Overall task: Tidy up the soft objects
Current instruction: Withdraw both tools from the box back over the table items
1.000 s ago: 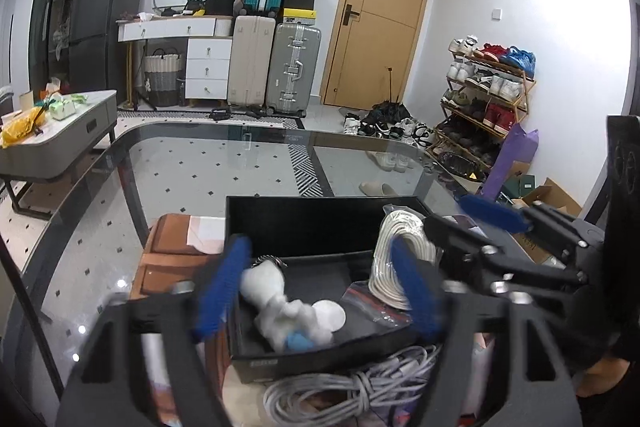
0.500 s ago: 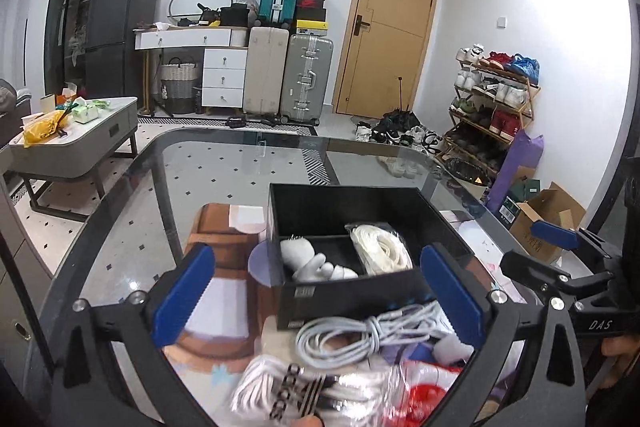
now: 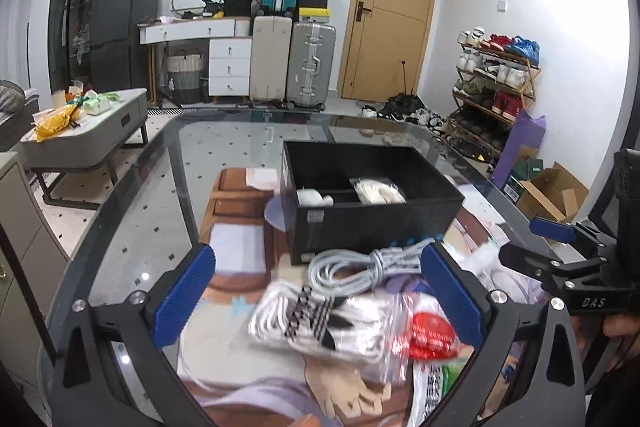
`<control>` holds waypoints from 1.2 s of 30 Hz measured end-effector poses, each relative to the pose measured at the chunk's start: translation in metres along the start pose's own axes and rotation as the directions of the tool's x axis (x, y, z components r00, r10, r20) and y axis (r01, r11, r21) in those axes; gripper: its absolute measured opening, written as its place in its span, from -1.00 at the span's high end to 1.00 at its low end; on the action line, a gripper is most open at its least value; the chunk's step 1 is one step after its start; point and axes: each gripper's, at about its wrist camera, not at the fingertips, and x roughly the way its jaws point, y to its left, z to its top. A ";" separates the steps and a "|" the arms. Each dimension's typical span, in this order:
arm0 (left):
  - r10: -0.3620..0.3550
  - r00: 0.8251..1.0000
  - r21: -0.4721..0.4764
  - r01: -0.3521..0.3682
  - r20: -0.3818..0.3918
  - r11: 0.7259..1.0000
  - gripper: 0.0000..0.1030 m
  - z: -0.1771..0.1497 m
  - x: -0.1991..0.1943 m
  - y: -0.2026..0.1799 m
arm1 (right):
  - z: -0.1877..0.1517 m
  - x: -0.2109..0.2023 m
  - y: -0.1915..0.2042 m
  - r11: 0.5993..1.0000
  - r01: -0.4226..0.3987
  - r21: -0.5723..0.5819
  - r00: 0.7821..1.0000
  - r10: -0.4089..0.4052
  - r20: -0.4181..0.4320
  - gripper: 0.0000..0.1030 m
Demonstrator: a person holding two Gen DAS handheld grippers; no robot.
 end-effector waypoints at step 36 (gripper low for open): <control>0.046 0.996 0.044 -0.042 -0.080 0.998 -1.00 -0.054 0.004 0.007 | -0.077 0.008 0.065 0.991 -0.113 -0.071 0.971 0.095 -0.218 -0.99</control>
